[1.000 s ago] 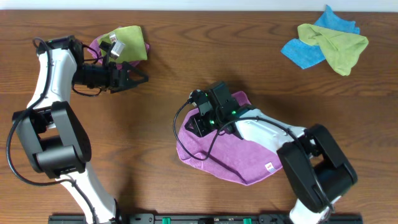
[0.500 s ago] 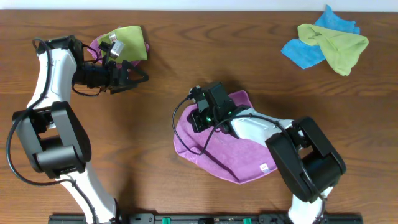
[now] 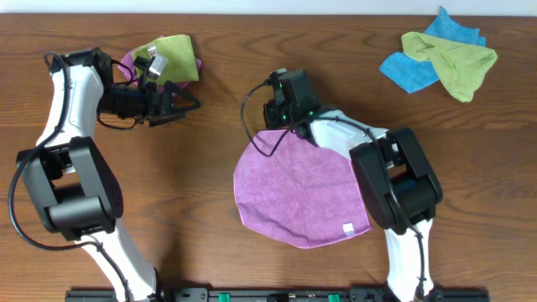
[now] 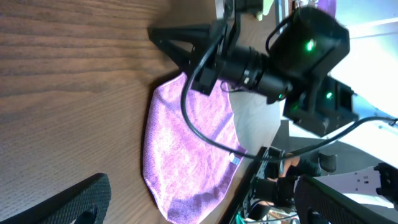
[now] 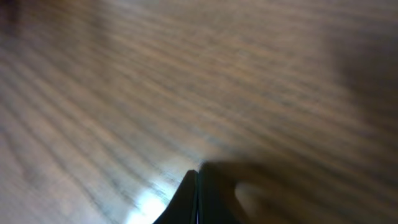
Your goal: Fold the cloth
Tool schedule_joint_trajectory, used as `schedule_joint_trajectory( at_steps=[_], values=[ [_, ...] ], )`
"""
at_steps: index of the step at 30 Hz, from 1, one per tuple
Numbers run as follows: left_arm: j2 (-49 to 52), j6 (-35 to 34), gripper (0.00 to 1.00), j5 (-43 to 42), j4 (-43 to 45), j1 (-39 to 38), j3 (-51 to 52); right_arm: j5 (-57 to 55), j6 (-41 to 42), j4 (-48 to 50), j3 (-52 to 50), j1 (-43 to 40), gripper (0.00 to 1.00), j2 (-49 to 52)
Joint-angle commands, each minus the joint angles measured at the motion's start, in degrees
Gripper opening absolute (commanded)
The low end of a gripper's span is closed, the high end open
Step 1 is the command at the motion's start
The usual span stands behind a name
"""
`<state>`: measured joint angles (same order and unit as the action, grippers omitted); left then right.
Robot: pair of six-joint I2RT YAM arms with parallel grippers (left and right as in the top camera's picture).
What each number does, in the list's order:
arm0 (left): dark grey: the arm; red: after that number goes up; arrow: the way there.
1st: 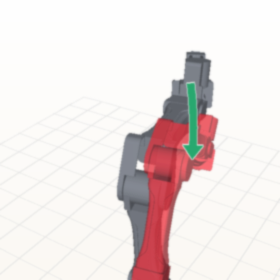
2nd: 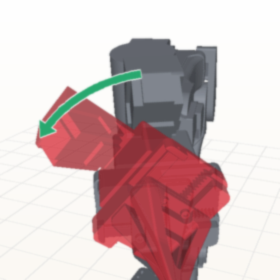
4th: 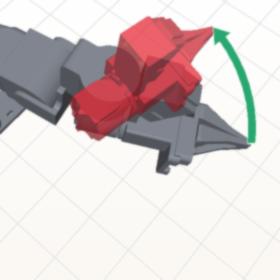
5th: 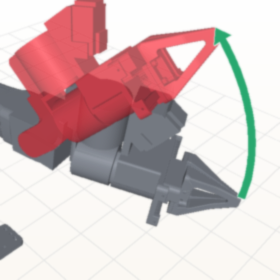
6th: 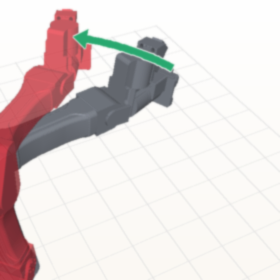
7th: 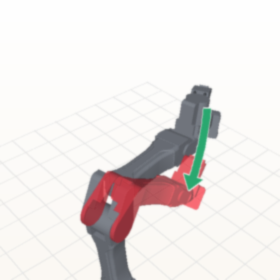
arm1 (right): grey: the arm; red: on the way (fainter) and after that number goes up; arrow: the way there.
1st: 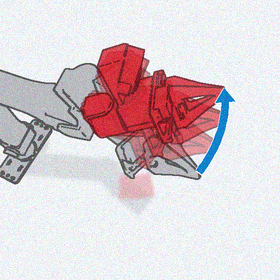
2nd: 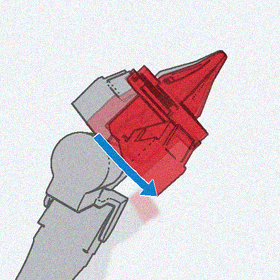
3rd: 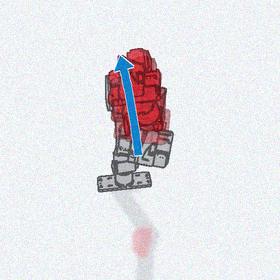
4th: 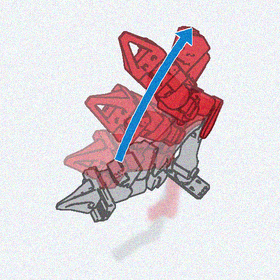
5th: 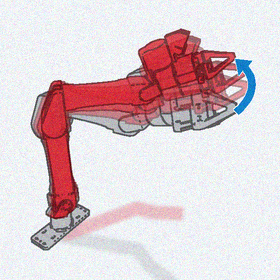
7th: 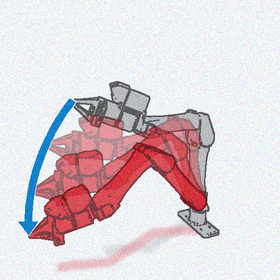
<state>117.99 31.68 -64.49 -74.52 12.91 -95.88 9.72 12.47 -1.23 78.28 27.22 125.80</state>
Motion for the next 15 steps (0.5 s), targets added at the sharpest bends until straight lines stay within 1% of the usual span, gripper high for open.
schedule_joint_trajectory(
  at_steps=[1, 5, 6, 7, 8, 11, 15],
  values=[
    [0.3, 0.0, 0.95, -0.5, -0.2, 0.1, -1.2, -0.7, -2.7, -4.2, 4.4, -0.2, 0.01, -1.2],
    [0.3, 0.0, 0.95, -0.5, -0.2, 0.1, -1.2, 0.0, -3.8, -9.6, 6.9, 0.3, 0.02, -8.0],
    [0.3, 0.0, 0.95, -0.6, -0.2, 0.1, -1.2, 0.8, -4.2, -10.8, 6.9, 0.5, 0.05, -9.8],
    [0.3, 0.0, 0.95, -0.7, -0.2, 0.1, -1.2, 1.9, -5.0, -12.7, 6.9, 0.7, 0.16, -11.4],
    [0.3, 0.0, 0.96, -1.0, -0.2, 0.1, -1.2, 3.9, -5.9, -16.4, 6.9, 1.0, 0.46, -13.4],
    [0.3, 0.0, 0.95, -1.6, -0.2, 0.1, -1.2, 7.5, -6.4, -24.4, 6.9, 1.8, 0.54, -15.3],
    [0.3, 0.0, 0.95, -1.6, 0.1, 0.1, -1.2, 14.5, -6.4, -33.2, 6.3, 3.3, 0.55, -15.3]
  ],
)
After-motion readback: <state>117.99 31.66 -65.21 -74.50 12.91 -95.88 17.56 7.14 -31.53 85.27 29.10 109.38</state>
